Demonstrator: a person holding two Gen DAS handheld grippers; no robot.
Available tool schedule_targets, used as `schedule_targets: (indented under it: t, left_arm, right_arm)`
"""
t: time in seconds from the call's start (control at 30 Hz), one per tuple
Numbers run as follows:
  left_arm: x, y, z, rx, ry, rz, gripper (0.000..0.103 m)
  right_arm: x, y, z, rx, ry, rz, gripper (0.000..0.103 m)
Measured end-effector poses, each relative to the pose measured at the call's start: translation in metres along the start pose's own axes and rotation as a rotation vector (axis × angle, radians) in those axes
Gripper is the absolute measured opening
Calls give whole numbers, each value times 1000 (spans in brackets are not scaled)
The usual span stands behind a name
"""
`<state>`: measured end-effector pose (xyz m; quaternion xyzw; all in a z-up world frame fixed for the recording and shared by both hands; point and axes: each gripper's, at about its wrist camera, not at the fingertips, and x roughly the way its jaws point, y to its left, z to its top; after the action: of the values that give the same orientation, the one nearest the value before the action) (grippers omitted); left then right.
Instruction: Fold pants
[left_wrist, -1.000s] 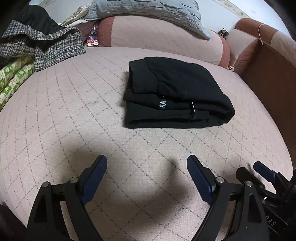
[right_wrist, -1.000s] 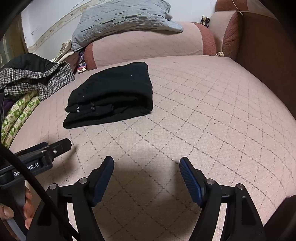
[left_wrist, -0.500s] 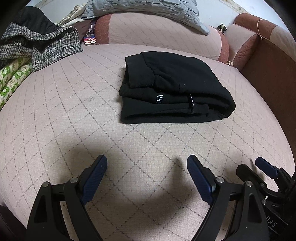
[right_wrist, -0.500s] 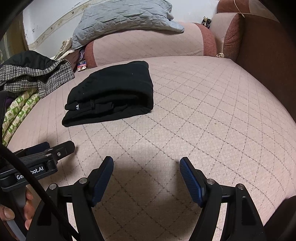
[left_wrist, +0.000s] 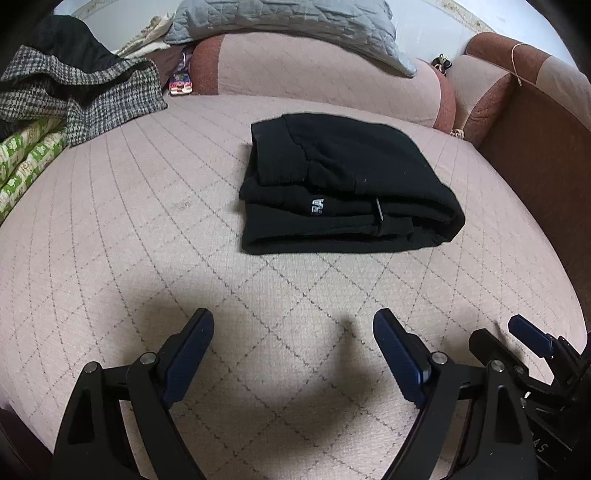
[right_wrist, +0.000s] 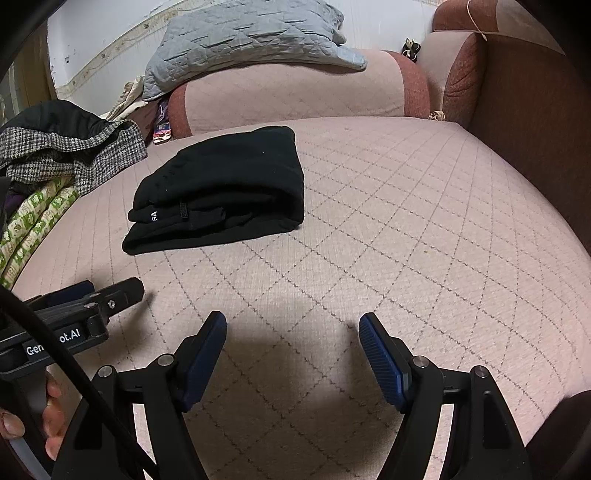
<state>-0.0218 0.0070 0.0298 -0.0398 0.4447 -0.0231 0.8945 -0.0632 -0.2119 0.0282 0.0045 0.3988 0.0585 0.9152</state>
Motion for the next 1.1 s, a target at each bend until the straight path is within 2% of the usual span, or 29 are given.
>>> schedule_targets:
  t: [0.17, 1.1]
  left_arm:
    - [-8, -2, 2, 15, -28, 10, 87]
    - [-2, -4, 2, 7, 14, -7, 87]
  right_arm:
    - [-2, 3, 0, -9, -3, -4, 79]
    - [2, -4, -2, 0, 6, -5, 79]
